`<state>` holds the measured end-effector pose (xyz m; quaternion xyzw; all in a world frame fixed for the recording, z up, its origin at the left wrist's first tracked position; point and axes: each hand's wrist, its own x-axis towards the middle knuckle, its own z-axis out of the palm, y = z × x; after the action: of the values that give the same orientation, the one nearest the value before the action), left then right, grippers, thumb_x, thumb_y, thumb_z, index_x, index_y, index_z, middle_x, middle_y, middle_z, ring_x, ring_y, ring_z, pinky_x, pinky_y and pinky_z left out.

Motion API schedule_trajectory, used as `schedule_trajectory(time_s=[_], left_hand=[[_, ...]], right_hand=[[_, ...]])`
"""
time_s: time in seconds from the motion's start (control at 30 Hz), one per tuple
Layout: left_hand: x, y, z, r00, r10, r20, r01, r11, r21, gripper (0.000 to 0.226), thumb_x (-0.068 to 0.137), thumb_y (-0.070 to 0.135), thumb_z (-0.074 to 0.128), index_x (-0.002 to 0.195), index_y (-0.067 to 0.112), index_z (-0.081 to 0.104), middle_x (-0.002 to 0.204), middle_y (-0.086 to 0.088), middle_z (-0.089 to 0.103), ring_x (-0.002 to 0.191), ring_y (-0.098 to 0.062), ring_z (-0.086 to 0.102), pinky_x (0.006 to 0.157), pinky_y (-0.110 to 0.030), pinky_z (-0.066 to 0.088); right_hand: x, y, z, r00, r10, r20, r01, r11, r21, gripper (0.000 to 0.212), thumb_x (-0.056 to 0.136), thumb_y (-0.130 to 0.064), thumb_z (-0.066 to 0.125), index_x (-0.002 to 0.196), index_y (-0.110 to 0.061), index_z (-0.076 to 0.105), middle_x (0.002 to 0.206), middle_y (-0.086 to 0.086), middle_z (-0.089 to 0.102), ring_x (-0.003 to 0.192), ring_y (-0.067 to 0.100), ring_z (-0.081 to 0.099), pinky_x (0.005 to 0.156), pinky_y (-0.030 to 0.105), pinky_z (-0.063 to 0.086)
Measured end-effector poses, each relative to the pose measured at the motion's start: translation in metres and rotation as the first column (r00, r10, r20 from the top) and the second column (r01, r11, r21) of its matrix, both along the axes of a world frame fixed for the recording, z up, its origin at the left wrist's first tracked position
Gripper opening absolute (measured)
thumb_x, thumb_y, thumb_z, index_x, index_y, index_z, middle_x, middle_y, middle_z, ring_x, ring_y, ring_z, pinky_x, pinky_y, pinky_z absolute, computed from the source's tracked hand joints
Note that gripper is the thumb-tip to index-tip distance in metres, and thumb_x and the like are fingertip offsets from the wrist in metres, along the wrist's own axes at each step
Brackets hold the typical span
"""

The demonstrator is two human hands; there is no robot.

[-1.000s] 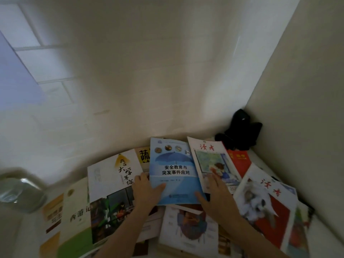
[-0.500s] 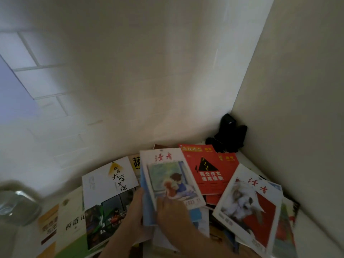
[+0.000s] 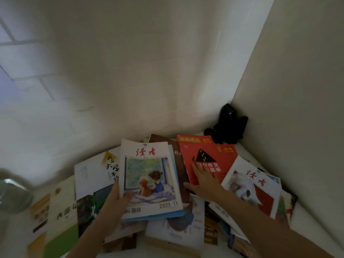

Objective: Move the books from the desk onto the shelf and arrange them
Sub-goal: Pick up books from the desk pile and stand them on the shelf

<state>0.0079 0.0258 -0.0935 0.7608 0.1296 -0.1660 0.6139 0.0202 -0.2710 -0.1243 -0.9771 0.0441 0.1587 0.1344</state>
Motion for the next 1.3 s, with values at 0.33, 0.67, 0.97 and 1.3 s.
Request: schedule_trajectory(time_s=[0.33, 0.67, 0.97, 1.3], left_hand=[[0.0, 0.003, 0.007, 0.99, -0.011, -0.142, -0.001, 0.997, -0.082, 0.067, 0.089, 0.006, 0.066, 0.136, 0.039, 0.031, 0.115, -0.004, 0.066, 0.091, -0.03, 0.071, 0.078, -0.05, 0.059], [0.005, -0.044, 0.016, 0.997, -0.005, -0.075, 0.008, 0.999, 0.039, 0.082, 0.069, 0.041, 0.081, 0.133, 0.016, 0.035, 0.12, -0.008, 0.058, 0.105, -0.03, 0.061, 0.086, -0.05, 0.054], [0.008, -0.054, 0.006, 0.992, -0.119, -0.03, 0.117, 0.991, -0.066, 0.071, 0.082, 0.008, 0.072, 0.141, 0.024, 0.035, 0.132, -0.008, 0.054, 0.119, -0.032, 0.053, 0.098, -0.056, 0.045], [0.007, -0.06, 0.011, 0.967, -0.197, -0.161, 0.161, 0.963, -0.216, 0.051, 0.092, 0.003, 0.057, 0.137, 0.023, 0.044, 0.113, -0.009, 0.065, 0.1, -0.03, 0.064, 0.076, -0.044, 0.052]], right_hand=[[-0.01, 0.022, 0.031, 0.908, 0.011, 0.419, 0.025, 0.996, -0.081, 0.023, 0.094, -0.029, 0.047, 0.083, -0.016, 0.062, 0.063, -0.005, 0.058, 0.044, 0.005, 0.048, 0.04, 0.016, 0.035], [-0.081, 0.113, 0.016, 0.876, 0.102, 0.471, -0.145, 0.988, 0.055, 0.062, 0.099, -0.062, 0.017, 0.135, -0.026, 0.052, 0.143, -0.005, 0.053, 0.131, 0.02, 0.052, 0.108, 0.046, 0.042], [-0.147, -0.108, -0.006, 0.562, -0.818, 0.126, 0.812, 0.574, 0.105, 0.102, 0.069, -0.085, 0.05, 0.144, -0.019, 0.033, 0.138, 0.016, 0.046, 0.125, 0.037, 0.047, 0.102, 0.057, 0.041], [-0.156, -0.123, -0.021, 0.453, -0.873, -0.182, 0.807, 0.315, 0.5, 0.053, 0.068, -0.016, 0.088, 0.114, -0.015, 0.06, 0.106, 0.009, 0.069, 0.089, 0.022, 0.064, 0.068, 0.028, 0.05]])
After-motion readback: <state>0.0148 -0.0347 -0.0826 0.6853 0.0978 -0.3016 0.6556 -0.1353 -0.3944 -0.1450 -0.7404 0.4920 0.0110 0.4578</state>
